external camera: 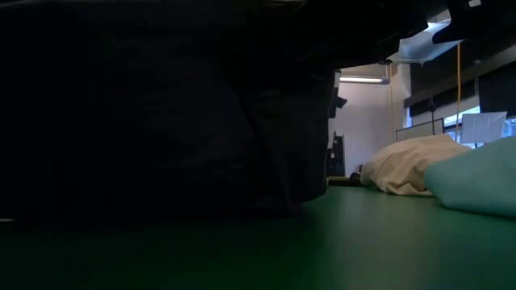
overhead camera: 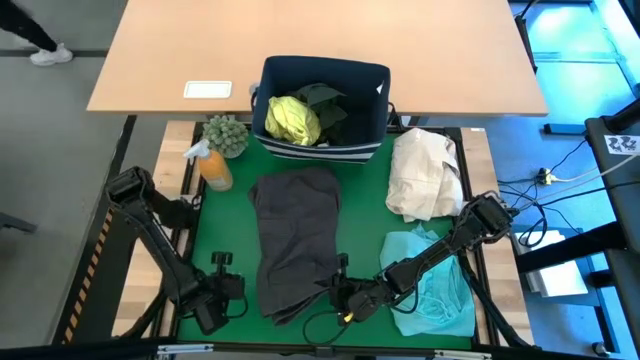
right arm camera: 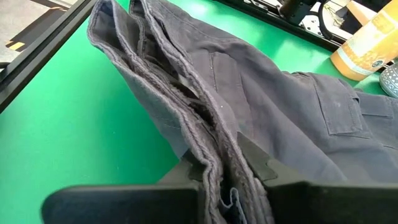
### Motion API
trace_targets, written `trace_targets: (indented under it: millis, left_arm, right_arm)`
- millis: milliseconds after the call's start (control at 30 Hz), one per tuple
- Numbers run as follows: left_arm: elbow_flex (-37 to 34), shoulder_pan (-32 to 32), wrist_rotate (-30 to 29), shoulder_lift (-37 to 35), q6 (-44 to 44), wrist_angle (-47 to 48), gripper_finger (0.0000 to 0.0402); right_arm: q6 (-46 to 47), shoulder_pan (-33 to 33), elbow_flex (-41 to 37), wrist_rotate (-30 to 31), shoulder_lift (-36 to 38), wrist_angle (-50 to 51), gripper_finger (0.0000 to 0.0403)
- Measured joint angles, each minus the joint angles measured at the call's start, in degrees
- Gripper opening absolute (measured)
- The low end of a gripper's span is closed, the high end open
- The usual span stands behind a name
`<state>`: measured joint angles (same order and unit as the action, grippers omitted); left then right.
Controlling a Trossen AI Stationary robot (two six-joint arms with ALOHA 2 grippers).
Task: Fold laundry
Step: Fold the black shorts
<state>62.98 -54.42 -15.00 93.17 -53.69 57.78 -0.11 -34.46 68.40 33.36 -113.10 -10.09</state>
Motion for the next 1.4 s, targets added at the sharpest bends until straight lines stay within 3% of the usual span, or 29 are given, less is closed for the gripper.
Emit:
trace_targets:
  millis: [333,433,600,867,1100,1267,1400]
  left_arm:
    - [0.0,1.17,-11.18,0.02,1.13,-3.09,0.0009]
    - [0.0,3.17,-10.63,0.04,1.13,-3.55,0.0023]
    - [0.0,6.28,-9.48,0.04,-1.82,-5.14,0.0089]
    - [0.0,9.43,-9.22,0.04,-3.71,-6.66,0.0256]
    - [0.0,9.55,-5.89,0.04,-3.74,-18.78,0.0385]
    - [0.02,8.01,-0.34,0.04,-4.08,-31.87,0.0387]
    - [0.09,5.49,-2.66,0.32,-5.83,-35.23,0.0381]
  right_arm:
    - [0.28,0.0,0.0,0.02,0.0,0.0,0.0033]
    - [0.3,0.0,0.0,0.01,0.0,0.0,0.0033]
    - [1.16,0.51,0.0,-0.54,0.0,0.84,0.0033]
    - [1.48,0.71,0.0,-1.42,0.0,1.33,0.0033]
    - [1.5,0.72,0.0,-1.41,0.0,1.6,0.0033]
    - [1.56,0.72,0.0,-1.4,0.0,1.64,0.0033]
    - [1.57,0.72,0.0,-1.4,0.0,1.64,0.0033]
